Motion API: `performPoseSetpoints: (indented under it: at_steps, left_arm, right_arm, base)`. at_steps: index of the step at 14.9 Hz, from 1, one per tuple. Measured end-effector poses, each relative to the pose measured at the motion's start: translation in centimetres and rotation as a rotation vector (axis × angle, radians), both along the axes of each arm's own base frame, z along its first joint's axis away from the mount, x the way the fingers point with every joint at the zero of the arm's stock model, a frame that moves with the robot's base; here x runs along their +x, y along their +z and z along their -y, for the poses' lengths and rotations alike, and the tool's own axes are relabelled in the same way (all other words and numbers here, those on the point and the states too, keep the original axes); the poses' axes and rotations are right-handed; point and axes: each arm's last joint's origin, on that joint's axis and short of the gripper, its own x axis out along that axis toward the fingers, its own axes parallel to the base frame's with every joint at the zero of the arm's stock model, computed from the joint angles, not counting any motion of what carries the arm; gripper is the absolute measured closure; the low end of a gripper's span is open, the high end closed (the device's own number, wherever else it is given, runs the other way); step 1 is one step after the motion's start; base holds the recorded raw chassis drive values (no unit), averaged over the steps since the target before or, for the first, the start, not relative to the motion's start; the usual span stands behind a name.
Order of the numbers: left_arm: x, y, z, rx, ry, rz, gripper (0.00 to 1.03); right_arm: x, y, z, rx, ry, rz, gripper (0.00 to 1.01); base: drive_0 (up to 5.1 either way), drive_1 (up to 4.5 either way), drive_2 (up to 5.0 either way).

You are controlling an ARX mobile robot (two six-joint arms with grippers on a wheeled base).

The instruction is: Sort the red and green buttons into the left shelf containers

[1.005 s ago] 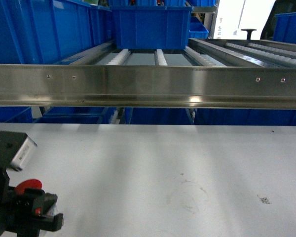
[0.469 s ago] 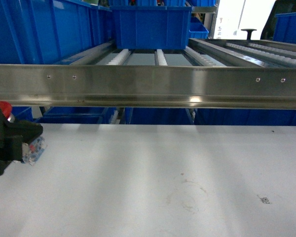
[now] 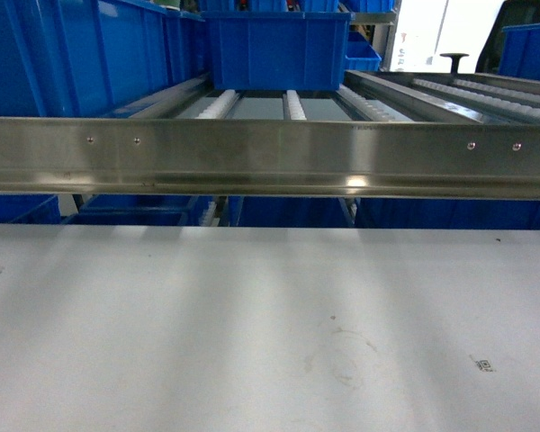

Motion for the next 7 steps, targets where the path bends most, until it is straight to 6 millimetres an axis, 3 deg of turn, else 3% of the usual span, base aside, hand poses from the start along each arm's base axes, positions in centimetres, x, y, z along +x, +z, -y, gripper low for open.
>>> performPoseSetpoints:
  at_steps: [3, 7]
  left_arm:
    - [0.68, 0.14, 0.29, 0.002, 0.014, 0.065, 0.77]
    - [0.61, 0.16, 0.30, 0.000, 0.010, 0.069, 0.77]
  right_arm:
    - [0.00, 0.00, 0.00, 0.000, 0.000, 0.000, 0.74]
    - [0.00, 0.00, 0.01, -0.001, -0.002, 0.000, 0.74]
  base:
    - [0.0, 0.00, 0.0]
    - [-4.9, 2.53, 2.5]
